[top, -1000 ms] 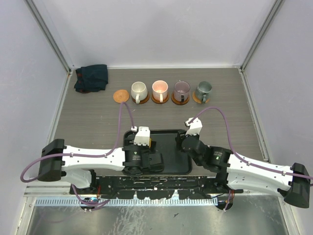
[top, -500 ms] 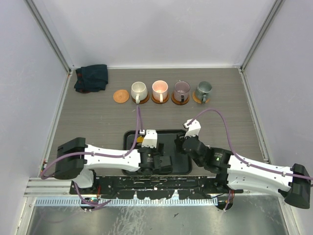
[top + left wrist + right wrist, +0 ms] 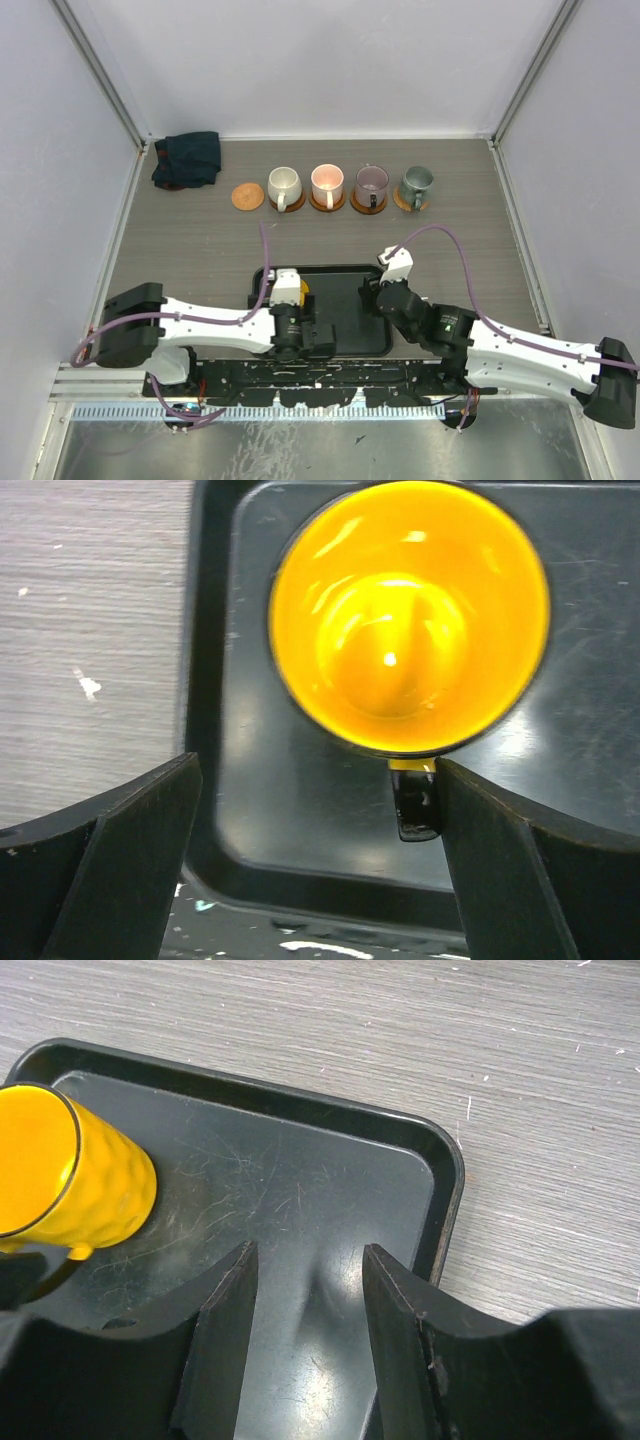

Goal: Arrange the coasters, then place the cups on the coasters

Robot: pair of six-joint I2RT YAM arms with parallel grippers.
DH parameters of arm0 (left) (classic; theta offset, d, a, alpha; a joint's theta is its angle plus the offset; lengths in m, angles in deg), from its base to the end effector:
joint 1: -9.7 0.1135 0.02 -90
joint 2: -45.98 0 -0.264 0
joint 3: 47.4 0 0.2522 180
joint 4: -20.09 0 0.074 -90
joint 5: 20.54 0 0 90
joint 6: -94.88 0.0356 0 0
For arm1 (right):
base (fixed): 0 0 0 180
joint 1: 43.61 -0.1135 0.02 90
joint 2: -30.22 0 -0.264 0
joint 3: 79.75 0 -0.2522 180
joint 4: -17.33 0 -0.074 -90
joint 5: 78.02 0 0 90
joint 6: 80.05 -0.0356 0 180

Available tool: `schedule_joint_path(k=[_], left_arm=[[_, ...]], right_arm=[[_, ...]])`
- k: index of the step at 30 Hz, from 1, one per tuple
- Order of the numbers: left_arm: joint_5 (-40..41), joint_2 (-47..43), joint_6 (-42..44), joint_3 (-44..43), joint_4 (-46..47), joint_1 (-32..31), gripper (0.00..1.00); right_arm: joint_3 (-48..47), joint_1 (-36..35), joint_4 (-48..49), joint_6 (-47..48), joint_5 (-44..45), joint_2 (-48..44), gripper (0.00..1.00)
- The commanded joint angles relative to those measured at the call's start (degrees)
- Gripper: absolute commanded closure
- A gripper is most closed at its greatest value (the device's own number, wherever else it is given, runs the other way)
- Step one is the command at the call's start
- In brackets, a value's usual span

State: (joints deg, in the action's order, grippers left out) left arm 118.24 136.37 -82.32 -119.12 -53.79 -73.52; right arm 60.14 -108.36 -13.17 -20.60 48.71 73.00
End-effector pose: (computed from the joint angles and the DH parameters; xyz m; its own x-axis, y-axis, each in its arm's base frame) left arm 0.0569 -0.2514 0.1994 -0.6633 0.0040 -0.7484 -0.0856 0.9930 0.0811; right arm 0.0892 0.1392 0.2250 -0.4609 -0.0222 -0.8872 -0.3217 0.9359 0.1437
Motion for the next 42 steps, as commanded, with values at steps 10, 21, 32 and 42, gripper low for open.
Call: schedule_joint_path(k=[10,21,32,42], left_arm=[[0.7,-10.6,-4.9,7.0,-6.7,-0.2,0.02],[-5.5,-16.8,19.0,10.7,5.5,3.5,0.02],[-13.8,-20.1,33.5,13.6,15.1,12.0,0.24],[-17.1,-13.9,38.4,12.4,20.1,15.4,0.3]], right_arm=[[-1.9,0.2,5.1,-2.2,-1.5,5.4,0.49],[-2.9,0.1,6.4,-2.3,-1.9,9.1,0.49],[-3.6,0.2,7.8,-1.7,-0.7,12.5,0.49],[-5.6,0.2,8.5,0.1,-0.2,16.0,0.49]])
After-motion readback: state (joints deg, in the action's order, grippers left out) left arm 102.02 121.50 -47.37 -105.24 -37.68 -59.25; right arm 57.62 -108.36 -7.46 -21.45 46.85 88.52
